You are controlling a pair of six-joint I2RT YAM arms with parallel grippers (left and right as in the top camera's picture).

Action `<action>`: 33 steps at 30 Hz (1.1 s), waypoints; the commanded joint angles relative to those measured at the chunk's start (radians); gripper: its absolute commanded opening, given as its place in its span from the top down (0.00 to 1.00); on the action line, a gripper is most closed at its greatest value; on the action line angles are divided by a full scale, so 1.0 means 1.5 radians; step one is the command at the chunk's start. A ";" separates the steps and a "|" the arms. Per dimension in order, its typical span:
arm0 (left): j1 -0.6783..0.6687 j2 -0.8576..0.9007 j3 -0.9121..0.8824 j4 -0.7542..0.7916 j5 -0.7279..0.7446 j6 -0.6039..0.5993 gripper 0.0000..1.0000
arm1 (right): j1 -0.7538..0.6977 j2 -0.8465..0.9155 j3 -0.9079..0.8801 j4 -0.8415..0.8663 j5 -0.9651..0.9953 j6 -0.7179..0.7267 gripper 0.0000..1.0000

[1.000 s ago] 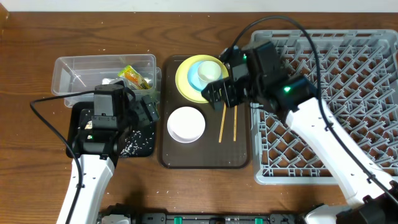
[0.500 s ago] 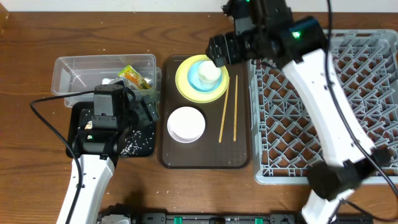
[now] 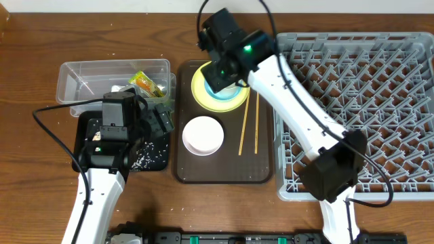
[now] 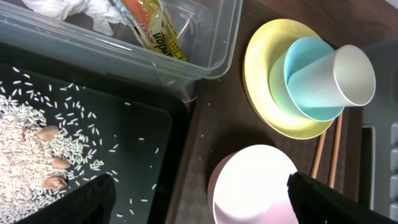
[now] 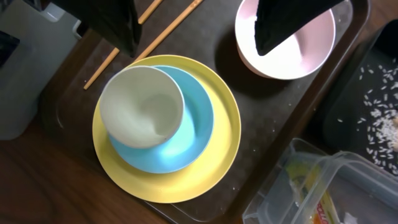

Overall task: Sort waste into correct bins and load items into the dishwasher rack
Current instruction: 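Reach the right gripper to the white cup on the blue bowl, then close the right gripper on the white cup rim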

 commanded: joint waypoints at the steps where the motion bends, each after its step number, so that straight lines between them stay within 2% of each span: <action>1: -0.001 0.004 0.017 0.001 -0.009 0.004 0.09 | 0.011 0.015 0.002 0.002 0.055 -0.014 0.46; 8: -0.001 0.004 0.017 0.001 -0.009 0.004 0.09 | 0.010 0.049 -0.004 0.005 0.055 -0.015 0.59; 13: -0.001 0.004 0.017 0.001 -0.009 0.004 0.09 | 0.013 0.067 -0.006 0.007 0.052 -0.039 0.64; 28: -0.001 0.004 0.017 0.001 -0.008 0.004 0.09 | 0.011 0.132 -0.008 0.037 0.058 -0.053 0.64; 33: -0.001 0.004 0.017 0.001 -0.008 0.004 0.09 | 0.011 0.136 -0.008 0.047 0.063 -0.056 0.67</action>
